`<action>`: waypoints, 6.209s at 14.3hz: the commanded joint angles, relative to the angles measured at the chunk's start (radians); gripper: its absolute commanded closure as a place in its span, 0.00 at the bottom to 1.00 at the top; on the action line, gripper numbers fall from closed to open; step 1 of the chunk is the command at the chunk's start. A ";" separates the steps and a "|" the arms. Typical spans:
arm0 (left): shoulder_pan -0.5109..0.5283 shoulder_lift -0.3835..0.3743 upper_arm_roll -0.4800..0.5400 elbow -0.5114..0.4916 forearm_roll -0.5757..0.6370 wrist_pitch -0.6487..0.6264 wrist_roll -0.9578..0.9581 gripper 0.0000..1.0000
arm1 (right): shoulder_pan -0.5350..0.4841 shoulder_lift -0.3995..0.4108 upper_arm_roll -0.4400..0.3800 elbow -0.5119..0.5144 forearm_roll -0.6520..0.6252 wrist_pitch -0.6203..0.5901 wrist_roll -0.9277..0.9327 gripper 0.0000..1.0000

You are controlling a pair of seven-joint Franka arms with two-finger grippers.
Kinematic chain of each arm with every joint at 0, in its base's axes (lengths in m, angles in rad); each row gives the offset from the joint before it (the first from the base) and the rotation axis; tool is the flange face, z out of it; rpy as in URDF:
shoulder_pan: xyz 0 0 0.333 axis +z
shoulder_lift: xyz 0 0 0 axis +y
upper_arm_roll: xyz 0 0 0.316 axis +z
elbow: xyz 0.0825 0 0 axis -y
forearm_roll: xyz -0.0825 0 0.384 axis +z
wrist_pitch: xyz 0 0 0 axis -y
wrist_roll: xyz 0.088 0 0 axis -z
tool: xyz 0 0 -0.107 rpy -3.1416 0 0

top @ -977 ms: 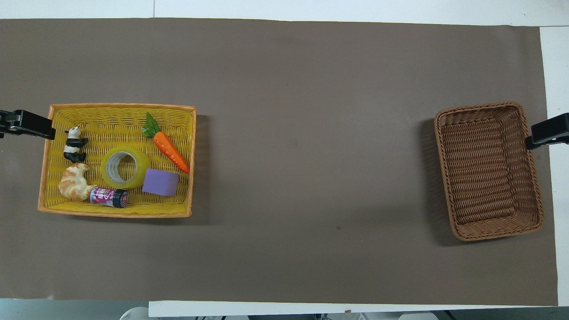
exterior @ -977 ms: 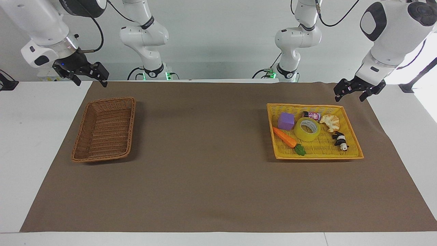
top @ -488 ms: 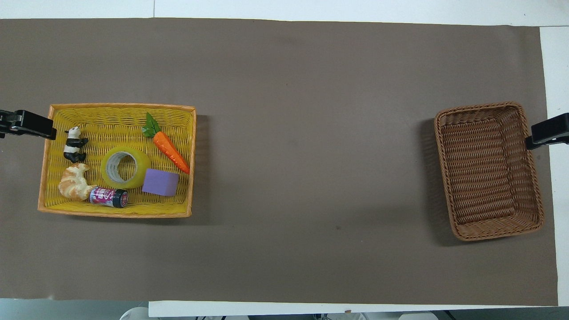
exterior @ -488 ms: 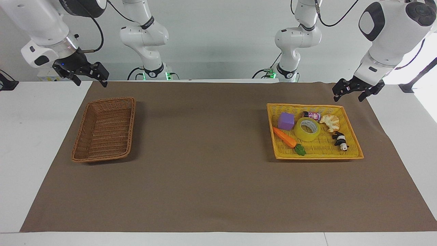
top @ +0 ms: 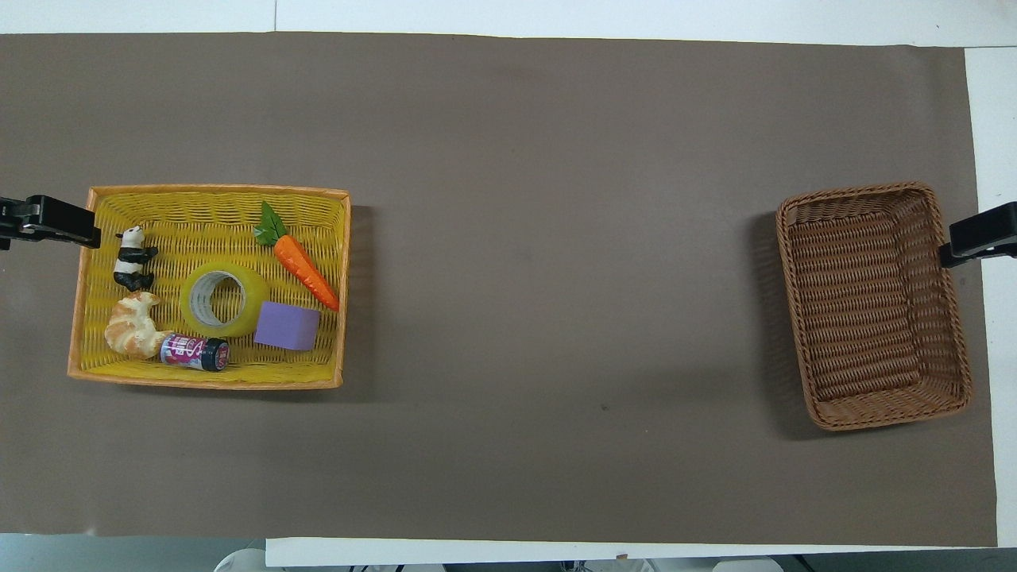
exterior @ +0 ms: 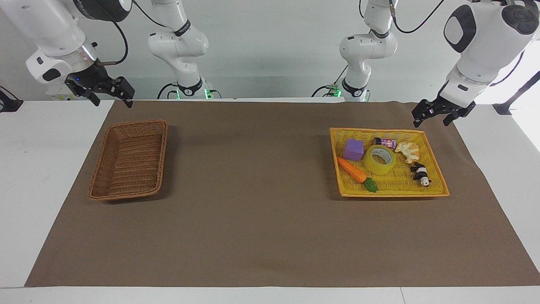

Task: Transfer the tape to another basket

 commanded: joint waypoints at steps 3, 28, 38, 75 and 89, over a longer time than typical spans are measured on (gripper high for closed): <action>0.070 -0.067 0.002 -0.314 -0.009 0.279 0.014 0.01 | 0.001 -0.017 -0.001 -0.020 -0.002 0.010 -0.015 0.00; -0.038 0.025 -0.001 -0.565 -0.009 0.589 0.000 0.05 | -0.001 -0.018 0.000 -0.020 -0.002 0.008 -0.015 0.00; -0.025 0.108 0.000 -0.574 -0.009 0.664 0.005 0.32 | 0.001 -0.018 0.000 -0.020 -0.002 0.008 -0.015 0.00; -0.449 0.178 0.002 -0.094 -0.394 0.500 -0.452 1.00 | 0.018 -0.014 0.010 -0.264 0.862 0.215 -0.155 0.00; -0.463 0.183 0.000 -0.086 -0.391 0.511 -0.444 1.00 | 0.390 0.190 0.010 -0.326 1.358 0.709 -0.298 0.00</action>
